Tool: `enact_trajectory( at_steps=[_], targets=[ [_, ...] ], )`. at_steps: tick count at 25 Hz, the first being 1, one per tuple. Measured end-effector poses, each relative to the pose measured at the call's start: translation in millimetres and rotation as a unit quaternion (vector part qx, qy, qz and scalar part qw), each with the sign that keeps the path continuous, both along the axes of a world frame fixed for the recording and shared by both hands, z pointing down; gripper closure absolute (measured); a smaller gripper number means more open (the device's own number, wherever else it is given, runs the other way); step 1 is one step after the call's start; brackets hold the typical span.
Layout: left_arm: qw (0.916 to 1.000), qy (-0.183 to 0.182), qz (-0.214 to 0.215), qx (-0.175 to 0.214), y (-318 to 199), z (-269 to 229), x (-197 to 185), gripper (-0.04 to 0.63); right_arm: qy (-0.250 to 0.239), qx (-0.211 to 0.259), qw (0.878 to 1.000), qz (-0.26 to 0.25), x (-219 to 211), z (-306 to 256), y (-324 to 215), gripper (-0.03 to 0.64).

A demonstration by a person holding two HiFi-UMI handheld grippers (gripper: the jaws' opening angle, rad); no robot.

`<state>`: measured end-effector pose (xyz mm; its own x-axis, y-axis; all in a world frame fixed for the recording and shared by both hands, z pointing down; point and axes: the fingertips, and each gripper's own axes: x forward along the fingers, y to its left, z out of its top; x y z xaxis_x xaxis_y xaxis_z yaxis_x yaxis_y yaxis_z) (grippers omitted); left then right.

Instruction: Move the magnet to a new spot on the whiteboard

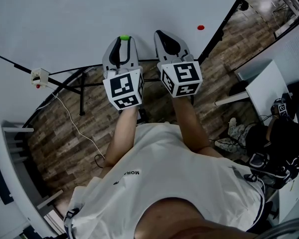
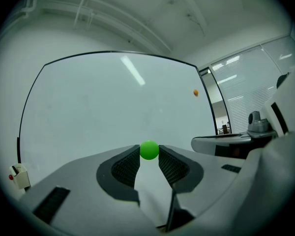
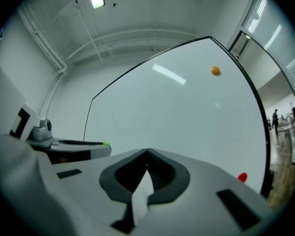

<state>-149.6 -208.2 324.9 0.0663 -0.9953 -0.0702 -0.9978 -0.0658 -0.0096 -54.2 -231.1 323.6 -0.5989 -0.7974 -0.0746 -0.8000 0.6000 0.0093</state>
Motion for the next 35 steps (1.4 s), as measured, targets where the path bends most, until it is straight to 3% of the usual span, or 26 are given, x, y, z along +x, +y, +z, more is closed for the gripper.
enact_trajectory(
  at_steps=[35],
  targets=[
    [0.9999,0.007,-0.007,-0.009,-30,2,-2,0.474,0.001,0.000,1.000,0.002,10,-1,-11,0.604]
  ],
)
